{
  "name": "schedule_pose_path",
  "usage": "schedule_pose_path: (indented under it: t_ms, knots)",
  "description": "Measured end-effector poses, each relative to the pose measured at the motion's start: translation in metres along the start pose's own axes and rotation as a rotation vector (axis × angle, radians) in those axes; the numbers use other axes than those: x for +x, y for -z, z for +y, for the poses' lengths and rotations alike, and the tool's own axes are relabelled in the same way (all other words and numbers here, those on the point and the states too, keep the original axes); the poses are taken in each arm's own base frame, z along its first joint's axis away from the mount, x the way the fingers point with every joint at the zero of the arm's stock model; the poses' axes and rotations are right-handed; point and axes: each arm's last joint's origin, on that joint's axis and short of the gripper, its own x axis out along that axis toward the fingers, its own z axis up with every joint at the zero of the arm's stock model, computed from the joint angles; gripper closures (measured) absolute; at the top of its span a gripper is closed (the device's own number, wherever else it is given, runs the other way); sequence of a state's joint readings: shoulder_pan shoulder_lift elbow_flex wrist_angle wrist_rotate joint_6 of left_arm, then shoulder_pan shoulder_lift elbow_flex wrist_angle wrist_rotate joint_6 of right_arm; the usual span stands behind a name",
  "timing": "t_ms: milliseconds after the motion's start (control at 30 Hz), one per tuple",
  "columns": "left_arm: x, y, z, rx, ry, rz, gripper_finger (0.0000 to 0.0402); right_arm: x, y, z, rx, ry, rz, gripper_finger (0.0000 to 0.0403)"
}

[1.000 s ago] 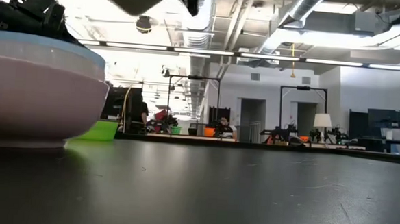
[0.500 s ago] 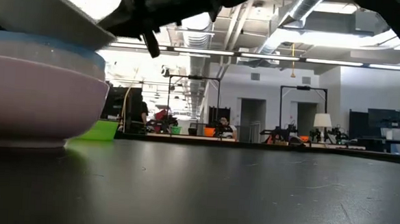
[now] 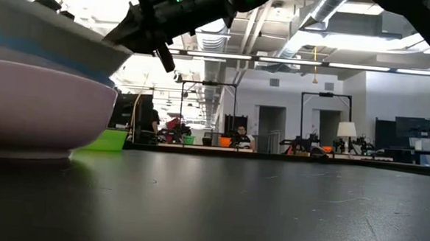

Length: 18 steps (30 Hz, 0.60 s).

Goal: Nest bowls inside each other
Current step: Stack the gray bowl on top of the top blue bowl, then stack the blue patterned on top of the gray bowl

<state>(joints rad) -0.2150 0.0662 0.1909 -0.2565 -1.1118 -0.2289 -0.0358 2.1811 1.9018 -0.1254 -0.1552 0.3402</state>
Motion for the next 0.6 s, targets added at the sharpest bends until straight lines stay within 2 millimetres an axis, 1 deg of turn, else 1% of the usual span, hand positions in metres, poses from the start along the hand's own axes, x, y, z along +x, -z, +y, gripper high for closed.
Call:
schedule_pose_path:
  t_ms: [300,400,467,533,600]
  knots:
    - [0.000,0.001,0.000,0.007,0.000,0.003,0.0276,-0.002,-0.008,0.000,-0.023,0.005,-0.071,0.0256]
    - [0.000,0.001,0.000,0.007,0.000,0.003,0.0276,-0.009,-0.015,-0.003,-0.079,0.014,-0.087,0.0232]
    - [0.000,0.001,0.000,0.011,0.000,0.006,0.0276,-0.018,-0.023,-0.002,-0.117,0.017,-0.101,0.0221]
    - [0.000,0.002,0.000,0.012,0.001,0.009,0.0276,-0.027,-0.031,0.000,-0.149,0.007,-0.116,0.0215]
    - [0.000,0.002,0.000,0.011,0.004,0.011,0.0276,-0.034,-0.034,0.002,-0.177,-0.019,-0.094,0.0213]
